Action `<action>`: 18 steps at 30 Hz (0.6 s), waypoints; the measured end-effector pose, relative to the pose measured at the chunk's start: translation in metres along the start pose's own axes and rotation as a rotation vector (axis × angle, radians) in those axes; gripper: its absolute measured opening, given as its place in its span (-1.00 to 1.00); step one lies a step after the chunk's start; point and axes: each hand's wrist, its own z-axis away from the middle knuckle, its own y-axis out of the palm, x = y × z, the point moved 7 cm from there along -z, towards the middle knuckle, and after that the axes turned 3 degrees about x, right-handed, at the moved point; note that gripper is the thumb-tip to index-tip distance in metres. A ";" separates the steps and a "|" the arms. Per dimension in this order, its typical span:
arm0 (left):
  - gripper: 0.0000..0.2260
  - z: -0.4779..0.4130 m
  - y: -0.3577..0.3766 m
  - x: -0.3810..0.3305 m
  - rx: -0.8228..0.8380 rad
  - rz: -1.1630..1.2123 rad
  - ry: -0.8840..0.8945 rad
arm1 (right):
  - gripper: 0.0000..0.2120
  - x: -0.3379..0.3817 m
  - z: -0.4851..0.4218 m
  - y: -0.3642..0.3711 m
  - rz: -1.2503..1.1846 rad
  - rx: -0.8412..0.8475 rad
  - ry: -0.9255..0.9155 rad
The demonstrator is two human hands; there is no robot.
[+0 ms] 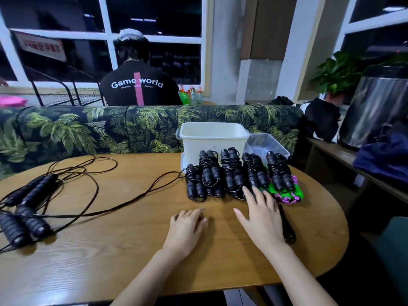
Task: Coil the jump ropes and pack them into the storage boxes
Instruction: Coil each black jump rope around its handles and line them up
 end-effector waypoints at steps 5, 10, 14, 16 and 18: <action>-0.60 0.021 -0.041 0.034 -0.060 -0.046 -0.074 | -0.44 0.077 0.002 -0.002 -0.112 0.000 -0.210; -0.60 0.054 -0.088 0.091 -0.170 -0.095 -0.137 | -0.47 0.172 0.002 0.008 -0.217 0.043 -0.413; -0.60 0.084 -0.127 0.148 -0.281 -0.165 -0.182 | -0.48 0.253 0.000 0.029 -0.257 0.101 -0.558; -0.60 0.099 -0.145 0.180 -0.330 -0.172 -0.227 | -0.49 0.293 -0.001 0.038 -0.277 0.131 -0.622; -0.58 0.111 -0.161 0.215 -0.379 -0.186 -0.291 | -0.50 0.331 -0.003 0.046 -0.289 0.149 -0.686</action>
